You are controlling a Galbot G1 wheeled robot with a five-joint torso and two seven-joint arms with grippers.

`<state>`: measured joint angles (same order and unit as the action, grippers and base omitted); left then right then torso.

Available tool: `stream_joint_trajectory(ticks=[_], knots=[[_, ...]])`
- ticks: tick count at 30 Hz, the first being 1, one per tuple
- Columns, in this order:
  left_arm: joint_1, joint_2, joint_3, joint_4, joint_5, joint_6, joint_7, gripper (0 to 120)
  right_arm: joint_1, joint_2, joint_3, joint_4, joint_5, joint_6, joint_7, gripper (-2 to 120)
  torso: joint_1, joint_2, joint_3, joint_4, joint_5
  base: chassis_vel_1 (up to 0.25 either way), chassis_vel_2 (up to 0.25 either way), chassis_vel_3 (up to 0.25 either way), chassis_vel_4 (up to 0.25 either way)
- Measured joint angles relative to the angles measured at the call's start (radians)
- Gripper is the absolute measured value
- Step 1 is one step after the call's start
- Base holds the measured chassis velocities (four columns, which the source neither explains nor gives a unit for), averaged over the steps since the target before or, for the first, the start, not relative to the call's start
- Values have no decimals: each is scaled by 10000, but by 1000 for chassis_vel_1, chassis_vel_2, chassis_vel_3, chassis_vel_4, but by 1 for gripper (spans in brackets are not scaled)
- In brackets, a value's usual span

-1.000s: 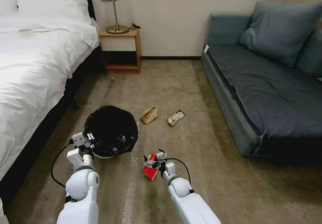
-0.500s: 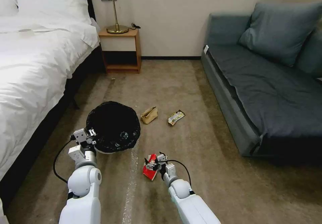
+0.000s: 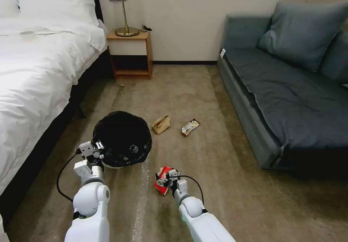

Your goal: Pick up the trash bin, then pick up the garbage on the floor and place it into the trash bin.

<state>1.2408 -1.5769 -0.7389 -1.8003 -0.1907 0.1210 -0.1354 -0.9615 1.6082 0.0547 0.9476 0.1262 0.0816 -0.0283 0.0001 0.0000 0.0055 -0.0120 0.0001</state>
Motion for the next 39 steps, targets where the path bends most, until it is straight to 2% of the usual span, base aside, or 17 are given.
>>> stream_joint_trajectory(ticks=[19,22,24,25,27,28,30,32,33,34,36,38,39], knots=[[50,-11,-5,38,-33,-72,26,4,309,0,66,-1089,-152,415,-3,100,0,0,0,0,0,0,0,0,0],[48,-26,27,38,1,-72,27,4,315,0,105,-1179,-179,525,-71,93,0,0,0,0,0,0,0,0,0],[46,-37,37,33,25,-72,28,4,306,0,159,-1248,-232,632,-150,82,0,0,0,-1,0,0,0,0,0],[46,-37,37,33,25,-72,28,4,306,0,159,-1248,-232,632,-150,82,0,0,0,-1,0,0,0,0,0],[49,-46,37,32,65,-72,28,4,296,0,175,-1271,-243,680,-166,72,0,0,0,0,0,0,0,0,0],[49,-46,37,32,65,-72,28,4,296,0,175,-1271,-243,680,-166,72,0,0,0,0,0,0,0,0,0],[61,-63,49,-5,93,-72,28,4,296,0,194,-1272,-245,703,-167,59,0,0,0,0,-1,0,0,0,0],[62,-65,53,-12,98,-73,28,4,295,0,195,-1273,-248,705,-166,57,0,0,0,0,-1,0,0,0,0],[63,-70,63,-27,106,-72,28,4,289,-1,201,-1266,-262,714,-166,48,0,0,0,-1,-1,0,0,0,0],[63,-70,63,-27,106,-72,28,4,289,-1,201,-1266,-262,714,-166,48,0,0,0,-1,-1,0,0,0,0],[61,-70,65,-32,110,-72,23,4,279,-1,236,-1236,-296,737,-167,37,0,0,1,-1,-1,0,0,0,0],[60,-66,62,-31,112,-72,21,4,283,-1,256,-1229,-303,746,-166,34,0,0,0,-1,-1,0,0,0,0],[59,-64,61,-31,112,-73,20,4,290,-1,276,-1218,-309,752,-164,27,0,0,0,-1,-1,0,0,0,0]])
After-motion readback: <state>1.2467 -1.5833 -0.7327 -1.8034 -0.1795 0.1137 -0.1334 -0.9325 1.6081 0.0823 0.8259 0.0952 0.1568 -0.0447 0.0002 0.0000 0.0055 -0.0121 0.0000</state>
